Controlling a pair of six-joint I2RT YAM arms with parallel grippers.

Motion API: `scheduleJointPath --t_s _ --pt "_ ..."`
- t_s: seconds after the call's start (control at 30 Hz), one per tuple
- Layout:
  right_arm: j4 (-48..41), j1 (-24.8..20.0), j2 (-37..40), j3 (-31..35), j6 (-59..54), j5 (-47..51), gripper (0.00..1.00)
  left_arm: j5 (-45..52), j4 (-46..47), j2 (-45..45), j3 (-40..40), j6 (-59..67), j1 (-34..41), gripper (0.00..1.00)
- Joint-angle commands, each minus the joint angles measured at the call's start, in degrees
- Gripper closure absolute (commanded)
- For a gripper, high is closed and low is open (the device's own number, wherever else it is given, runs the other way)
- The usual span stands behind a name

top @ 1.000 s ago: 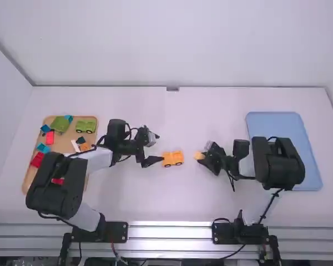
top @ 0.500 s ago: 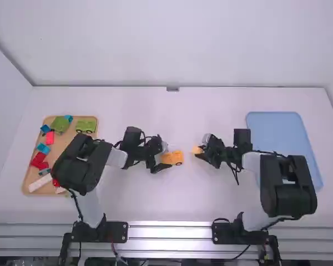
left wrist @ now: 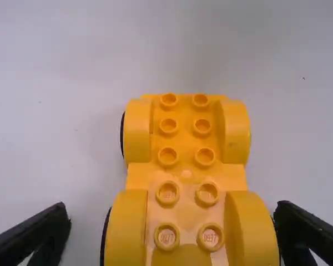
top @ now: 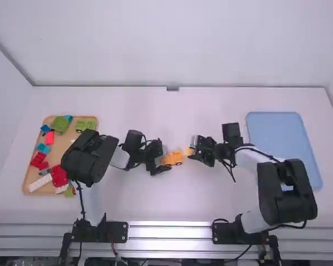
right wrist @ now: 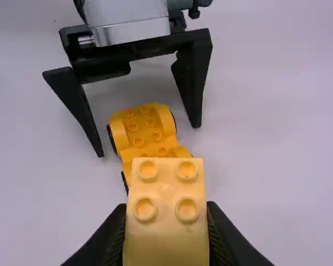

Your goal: Assemble lego blocks to make yellow taxi

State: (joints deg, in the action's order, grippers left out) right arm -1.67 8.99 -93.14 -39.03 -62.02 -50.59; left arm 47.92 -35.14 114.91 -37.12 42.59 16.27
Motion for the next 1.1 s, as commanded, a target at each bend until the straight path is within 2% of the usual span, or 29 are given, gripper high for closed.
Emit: scheduleJointPath --t_s 0.0,0.03,0.2,0.37,0.47,0.73,1.07 --pt "-0.1 0.0 0.9 -1.1 -0.4 -0.3 0.83 0.7 0.6 0.5 0.1 0.9 0.2 0.07" --pt "-0.2 0.0 0.9 -1.1 -0.4 -0.4 0.84 0.7 0.6 0.5 0.1 0.9 0.2 0.10" --pt "-0.3 0.0 0.9 -1.1 -0.2 -0.3 0.84 0.7 -1.0 0.5 0.1 0.9 0.2 0.38" --pt "0.0 0.9 -0.3 -1.1 0.0 -0.4 0.84 1.2 -1.6 0.5 0.0 3.5 0.2 0.43" --pt "1.7 2.2 -3.2 -1.1 0.6 -0.7 0.84 4.5 -0.5 0.5 0.1 8.0 0.2 0.52" --pt "1.7 6.1 -9.4 -4.1 0.6 0.7 0.85 3.5 1.8 0.5 0.0 9.6 0.2 0.53" --pt "-3.7 6.5 -15.5 -9.0 -2.1 1.1 0.88 3.7 2.3 0.5 0.1 9.4 0.5 0.51"
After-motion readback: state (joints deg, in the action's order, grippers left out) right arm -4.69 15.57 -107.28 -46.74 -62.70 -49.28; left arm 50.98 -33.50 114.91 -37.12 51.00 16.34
